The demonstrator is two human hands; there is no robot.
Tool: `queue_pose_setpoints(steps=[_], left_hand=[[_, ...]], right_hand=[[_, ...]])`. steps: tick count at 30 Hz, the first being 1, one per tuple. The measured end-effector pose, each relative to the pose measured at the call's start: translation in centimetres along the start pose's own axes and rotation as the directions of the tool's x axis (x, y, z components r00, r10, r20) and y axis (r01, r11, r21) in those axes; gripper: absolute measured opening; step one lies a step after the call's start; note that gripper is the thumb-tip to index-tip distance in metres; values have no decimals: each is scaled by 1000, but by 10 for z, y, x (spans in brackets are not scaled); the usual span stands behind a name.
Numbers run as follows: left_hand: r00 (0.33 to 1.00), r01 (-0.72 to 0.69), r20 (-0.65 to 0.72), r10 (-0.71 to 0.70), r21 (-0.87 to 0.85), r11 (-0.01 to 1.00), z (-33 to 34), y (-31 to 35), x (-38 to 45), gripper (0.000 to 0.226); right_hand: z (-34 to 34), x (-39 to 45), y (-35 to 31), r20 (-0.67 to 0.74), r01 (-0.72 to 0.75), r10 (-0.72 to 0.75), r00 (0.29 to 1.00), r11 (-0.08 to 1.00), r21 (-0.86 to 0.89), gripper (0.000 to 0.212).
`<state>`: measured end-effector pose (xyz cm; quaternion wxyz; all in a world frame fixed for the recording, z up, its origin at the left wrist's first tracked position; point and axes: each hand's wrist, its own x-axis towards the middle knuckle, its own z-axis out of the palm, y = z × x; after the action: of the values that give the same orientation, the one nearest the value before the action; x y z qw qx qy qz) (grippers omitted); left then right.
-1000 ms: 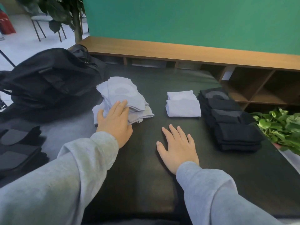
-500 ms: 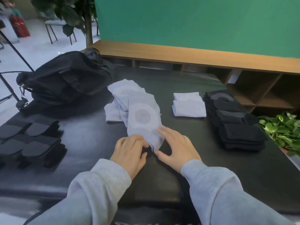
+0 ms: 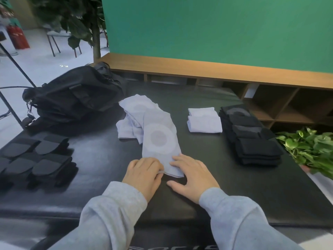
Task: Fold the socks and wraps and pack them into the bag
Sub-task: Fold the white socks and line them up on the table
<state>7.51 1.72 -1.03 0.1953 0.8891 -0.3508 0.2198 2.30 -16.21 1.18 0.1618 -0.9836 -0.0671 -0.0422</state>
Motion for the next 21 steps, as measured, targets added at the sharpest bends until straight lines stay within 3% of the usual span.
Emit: queue_pose_setpoints(steps=[3,6,10,14,21], left_hand=[[1000,-9,5,9,-9,1000,-3,4,-2,13],[1000,-3,26,4,-67,998,-6,5,-1,7],[964,222,179,-197,-133,966,-11,6,-1,17],[903,408,231,-363,-195,892,-8,1,-1,31],[852,517,252,-460,-255,817,-12,0,6,15]], right_hand=[[0,-3,-1,-27,-4,4,1000,1000,-2,56],[0,-5,-1,-70,-11,12,997,1000,12,37],[0,-5,1,-87,-67,73,994,996,62,29],[-3,-2,2,-100,-115,127,987,986,121,26],[-3,2,4,-114,-216,240,964,957,195,26]])
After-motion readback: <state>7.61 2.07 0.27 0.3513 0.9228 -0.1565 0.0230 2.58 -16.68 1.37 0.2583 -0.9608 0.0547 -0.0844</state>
